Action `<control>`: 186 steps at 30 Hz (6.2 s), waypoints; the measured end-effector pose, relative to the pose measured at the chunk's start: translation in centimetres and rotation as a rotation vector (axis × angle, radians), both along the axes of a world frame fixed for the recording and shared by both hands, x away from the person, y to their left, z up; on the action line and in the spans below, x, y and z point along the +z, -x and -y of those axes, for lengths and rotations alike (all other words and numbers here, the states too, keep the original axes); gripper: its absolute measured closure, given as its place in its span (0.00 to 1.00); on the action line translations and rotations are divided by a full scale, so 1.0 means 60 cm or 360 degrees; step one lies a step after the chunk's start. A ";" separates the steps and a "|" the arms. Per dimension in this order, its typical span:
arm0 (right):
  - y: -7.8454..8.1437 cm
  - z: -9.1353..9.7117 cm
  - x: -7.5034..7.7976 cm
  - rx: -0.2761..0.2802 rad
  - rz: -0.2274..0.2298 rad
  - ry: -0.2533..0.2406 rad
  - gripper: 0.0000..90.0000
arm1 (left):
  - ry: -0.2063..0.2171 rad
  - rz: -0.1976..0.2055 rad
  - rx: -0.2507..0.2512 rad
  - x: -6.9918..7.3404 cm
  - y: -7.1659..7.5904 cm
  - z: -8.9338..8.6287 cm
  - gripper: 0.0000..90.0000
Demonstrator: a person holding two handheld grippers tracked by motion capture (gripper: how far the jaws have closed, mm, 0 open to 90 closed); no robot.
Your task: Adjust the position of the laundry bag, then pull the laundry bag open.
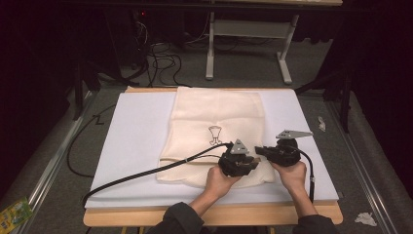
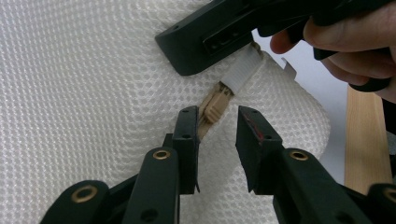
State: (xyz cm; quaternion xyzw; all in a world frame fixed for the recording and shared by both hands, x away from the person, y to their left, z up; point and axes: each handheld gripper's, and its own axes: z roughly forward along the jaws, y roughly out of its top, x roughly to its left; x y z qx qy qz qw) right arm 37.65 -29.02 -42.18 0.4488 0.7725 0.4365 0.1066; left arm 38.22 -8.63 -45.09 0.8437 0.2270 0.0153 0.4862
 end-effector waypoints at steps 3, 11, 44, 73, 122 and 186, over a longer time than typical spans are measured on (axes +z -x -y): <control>0.000 -0.001 0.000 0.0003 0.0001 -0.0002 0.98 | 0.0007 -0.0006 0.0003 -0.001 0.000 0.001 0.78; 0.000 -0.004 0.000 0.0011 0.0005 -0.0004 0.98 | 0.0031 -0.0006 -0.0015 -0.002 0.002 0.003 0.83; 0.002 0.001 -0.004 0.0051 -0.0026 0.0074 0.98 | -0.0009 -0.0022 -0.0075 0.010 0.002 -0.011 0.97; 0.002 0.009 -0.006 0.0044 0.0000 0.0068 0.98 | -0.0085 0.0022 -0.0016 0.023 -0.003 -0.051 0.97; -0.005 0.016 -0.016 -0.0037 -0.0019 0.0080 0.98 | -0.0052 0.0067 0.0107 0.035 -0.009 -0.128 0.97; -0.014 0.007 -0.001 -0.0063 -0.0042 0.0162 0.98 | -0.0008 0.0034 0.0173 0.050 -0.014 -0.179 0.97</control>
